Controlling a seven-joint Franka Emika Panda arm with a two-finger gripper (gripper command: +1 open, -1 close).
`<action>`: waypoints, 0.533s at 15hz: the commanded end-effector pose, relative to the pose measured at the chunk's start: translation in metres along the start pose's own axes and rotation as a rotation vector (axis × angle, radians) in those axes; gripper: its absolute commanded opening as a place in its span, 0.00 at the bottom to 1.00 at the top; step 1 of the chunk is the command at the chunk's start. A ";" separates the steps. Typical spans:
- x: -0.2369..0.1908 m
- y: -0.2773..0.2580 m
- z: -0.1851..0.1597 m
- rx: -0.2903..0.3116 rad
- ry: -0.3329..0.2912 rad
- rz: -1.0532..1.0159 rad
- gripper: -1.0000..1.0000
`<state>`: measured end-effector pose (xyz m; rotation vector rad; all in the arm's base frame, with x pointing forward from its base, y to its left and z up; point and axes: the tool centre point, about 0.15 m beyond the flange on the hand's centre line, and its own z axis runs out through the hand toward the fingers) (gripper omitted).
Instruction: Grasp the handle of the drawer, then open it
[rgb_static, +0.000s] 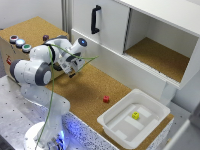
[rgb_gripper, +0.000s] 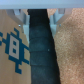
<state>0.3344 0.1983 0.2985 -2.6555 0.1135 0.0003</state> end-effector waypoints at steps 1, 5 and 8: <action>0.004 0.059 0.022 0.023 0.024 0.062 0.00; 0.001 0.066 0.011 0.010 0.042 0.093 0.00; 0.003 0.051 0.001 0.004 0.043 0.063 1.00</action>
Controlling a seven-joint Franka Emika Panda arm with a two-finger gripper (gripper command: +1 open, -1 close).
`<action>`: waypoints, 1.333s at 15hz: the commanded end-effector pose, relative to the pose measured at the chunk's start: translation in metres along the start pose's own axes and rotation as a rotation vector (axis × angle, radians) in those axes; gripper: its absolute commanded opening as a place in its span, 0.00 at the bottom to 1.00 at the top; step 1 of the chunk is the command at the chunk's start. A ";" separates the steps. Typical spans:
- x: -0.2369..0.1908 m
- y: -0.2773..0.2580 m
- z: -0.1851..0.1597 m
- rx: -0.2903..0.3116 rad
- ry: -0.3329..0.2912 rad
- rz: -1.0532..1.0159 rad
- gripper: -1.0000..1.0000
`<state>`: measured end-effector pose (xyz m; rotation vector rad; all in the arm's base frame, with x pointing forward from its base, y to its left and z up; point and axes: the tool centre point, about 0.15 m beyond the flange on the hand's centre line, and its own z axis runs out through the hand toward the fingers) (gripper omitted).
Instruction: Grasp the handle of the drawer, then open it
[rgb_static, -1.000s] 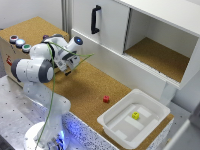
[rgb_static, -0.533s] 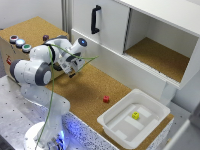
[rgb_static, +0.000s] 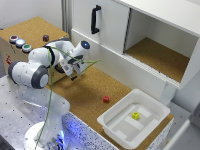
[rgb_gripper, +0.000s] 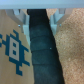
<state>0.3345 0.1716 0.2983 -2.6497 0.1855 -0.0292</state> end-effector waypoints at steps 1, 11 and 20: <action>0.000 0.016 0.008 -0.007 0.013 -0.010 1.00; -0.036 -0.085 -0.084 -0.366 0.198 -0.063 1.00; -0.041 -0.108 -0.103 -0.613 0.202 -0.049 1.00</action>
